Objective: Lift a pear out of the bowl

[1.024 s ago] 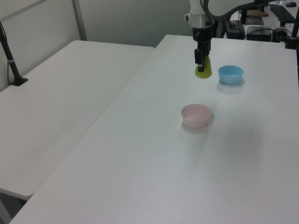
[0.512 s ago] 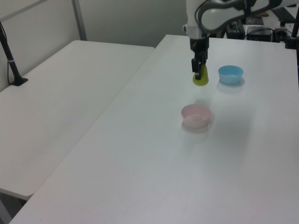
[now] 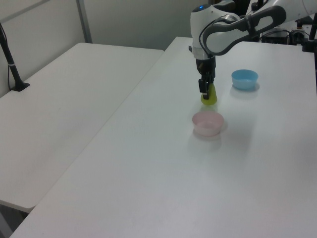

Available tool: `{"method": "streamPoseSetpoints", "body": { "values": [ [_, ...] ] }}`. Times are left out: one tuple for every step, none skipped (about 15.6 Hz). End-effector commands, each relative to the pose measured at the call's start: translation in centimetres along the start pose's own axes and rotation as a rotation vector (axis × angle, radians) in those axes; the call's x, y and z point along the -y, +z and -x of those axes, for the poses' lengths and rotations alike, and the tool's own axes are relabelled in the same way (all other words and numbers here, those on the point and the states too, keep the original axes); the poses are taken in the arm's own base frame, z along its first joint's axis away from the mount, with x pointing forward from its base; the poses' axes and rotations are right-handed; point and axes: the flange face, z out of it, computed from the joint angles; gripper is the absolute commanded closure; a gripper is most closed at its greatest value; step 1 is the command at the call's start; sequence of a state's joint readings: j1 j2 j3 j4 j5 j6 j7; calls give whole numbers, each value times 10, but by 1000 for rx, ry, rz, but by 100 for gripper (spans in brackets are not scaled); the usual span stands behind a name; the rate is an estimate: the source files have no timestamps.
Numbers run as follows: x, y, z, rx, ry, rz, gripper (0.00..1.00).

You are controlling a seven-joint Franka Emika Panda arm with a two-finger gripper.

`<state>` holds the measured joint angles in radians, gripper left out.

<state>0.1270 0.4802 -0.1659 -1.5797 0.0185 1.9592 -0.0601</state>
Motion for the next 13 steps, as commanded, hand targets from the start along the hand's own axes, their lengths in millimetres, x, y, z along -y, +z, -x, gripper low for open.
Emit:
{"method": "streamPoseSetpoints", "body": {
  "values": [
    [-3,-39,9,-54,10,-7,0],
    [-8,-61,17,-62,41,-15,0],
    [-12,-78,25,-63,57,-15,0],
    [-13,-92,32,-63,59,-9,0],
    [-14,-106,40,-61,57,-9,0],
    [-15,-119,48,-59,60,-13,0],
    [-15,-133,56,-63,64,-18,0],
    [-16,-147,65,-63,78,-24,0],
    [-16,-155,72,-55,83,-26,0],
    [-16,-162,77,-51,82,-23,0],
    [-18,-170,82,-57,81,-13,0],
    [-20,-173,86,-59,85,-2,0],
    [-22,-175,87,-62,97,1,0]
  ]
}}
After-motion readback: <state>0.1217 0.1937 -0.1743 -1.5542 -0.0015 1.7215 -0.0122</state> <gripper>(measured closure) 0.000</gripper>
